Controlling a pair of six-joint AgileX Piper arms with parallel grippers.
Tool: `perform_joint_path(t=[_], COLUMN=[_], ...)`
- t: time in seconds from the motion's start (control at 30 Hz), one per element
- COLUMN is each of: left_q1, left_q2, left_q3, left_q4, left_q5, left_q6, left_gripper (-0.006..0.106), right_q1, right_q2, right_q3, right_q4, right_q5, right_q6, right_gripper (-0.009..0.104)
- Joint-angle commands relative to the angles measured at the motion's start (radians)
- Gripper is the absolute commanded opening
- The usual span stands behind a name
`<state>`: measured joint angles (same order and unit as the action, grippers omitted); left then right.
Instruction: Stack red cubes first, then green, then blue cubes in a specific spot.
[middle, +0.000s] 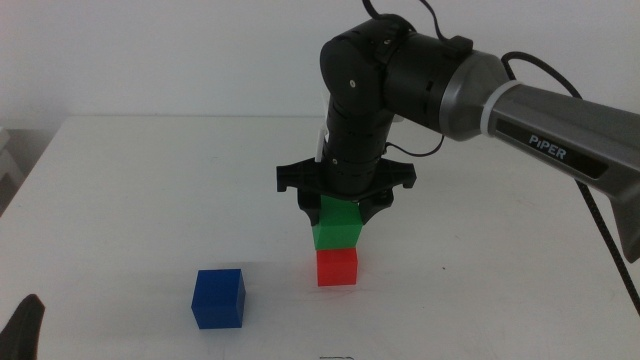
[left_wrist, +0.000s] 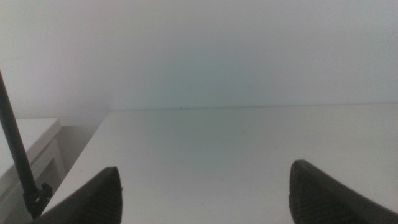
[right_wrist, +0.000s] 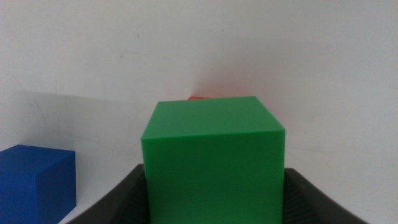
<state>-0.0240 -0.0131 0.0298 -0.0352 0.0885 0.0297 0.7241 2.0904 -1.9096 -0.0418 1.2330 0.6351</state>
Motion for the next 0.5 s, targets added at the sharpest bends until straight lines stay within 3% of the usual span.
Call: perform_joint_path(t=[0.0,0.47], left_q1=[-0.002,-0.002], left_q2=[-0.020,-0.020], left_q3=[-0.003,-0.003], left_q4=[-0.011,-0.011], left_q5=[-0.088,-0.088], left_q6=[-0.001,-0.001], left_gripper=[0.090,0.090], right_q1=[0.004,0.009], right_q2=[-0.053,-0.048], right_q3=[-0.036,-0.036], right_q4=[-0.015,-0.043], right_q5=[0.068,0.069], right_q6=[0.006,0.080], right_gripper=[-0.001,-0.001])
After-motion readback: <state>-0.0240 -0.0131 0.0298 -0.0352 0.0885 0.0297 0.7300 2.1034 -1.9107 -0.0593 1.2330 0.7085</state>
